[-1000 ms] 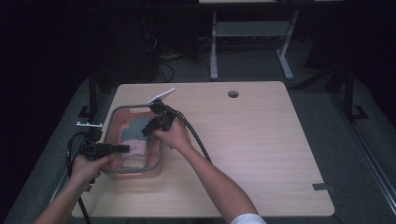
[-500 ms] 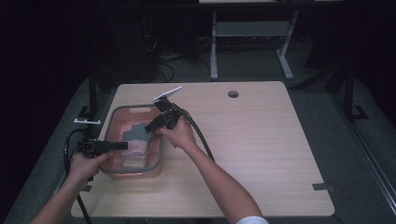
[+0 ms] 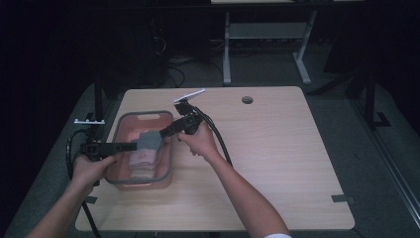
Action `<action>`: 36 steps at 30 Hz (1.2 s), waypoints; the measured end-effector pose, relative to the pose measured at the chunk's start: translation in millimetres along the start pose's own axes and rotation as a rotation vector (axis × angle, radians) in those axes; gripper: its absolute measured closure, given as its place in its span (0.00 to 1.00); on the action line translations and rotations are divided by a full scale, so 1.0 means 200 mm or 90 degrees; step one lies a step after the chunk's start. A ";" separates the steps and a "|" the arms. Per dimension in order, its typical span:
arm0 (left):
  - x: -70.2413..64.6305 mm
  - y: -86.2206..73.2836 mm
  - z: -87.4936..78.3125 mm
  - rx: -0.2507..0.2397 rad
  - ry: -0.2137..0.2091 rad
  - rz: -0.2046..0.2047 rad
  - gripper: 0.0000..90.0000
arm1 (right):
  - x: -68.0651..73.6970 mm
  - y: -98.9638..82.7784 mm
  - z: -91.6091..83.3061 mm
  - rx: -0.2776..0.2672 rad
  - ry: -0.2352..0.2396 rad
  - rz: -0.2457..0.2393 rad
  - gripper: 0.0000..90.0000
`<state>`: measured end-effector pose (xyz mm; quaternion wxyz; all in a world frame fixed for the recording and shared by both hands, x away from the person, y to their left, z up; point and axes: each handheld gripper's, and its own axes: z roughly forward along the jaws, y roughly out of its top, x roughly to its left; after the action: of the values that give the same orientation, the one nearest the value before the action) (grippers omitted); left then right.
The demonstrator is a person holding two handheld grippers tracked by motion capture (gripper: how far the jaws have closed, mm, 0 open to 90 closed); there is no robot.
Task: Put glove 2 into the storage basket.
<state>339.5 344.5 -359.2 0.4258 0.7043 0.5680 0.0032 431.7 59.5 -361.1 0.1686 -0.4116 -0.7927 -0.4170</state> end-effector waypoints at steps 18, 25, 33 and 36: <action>-0.08 0.05 -0.01 -0.018 -0.034 0.019 0.50 | -0.04 -0.03 -0.15 -0.027 0.001 0.007 0.67; -0.12 0.08 0.00 -0.025 -0.045 0.027 0.48 | -0.05 -0.04 -0.19 -0.035 0.002 0.006 0.66; -0.19 0.09 0.04 -0.020 -0.052 0.037 0.45 | -0.09 -0.07 -0.27 -0.046 0.002 0.007 0.64; -0.21 0.10 0.06 -0.019 -0.056 0.043 0.44 | -0.10 -0.09 -0.30 -0.051 0.001 0.013 0.63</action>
<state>345.9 304.2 -333.9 0.4605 0.7159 0.5248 -0.0051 425.7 -3.8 -346.9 0.1564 -0.4256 -0.7711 -0.4470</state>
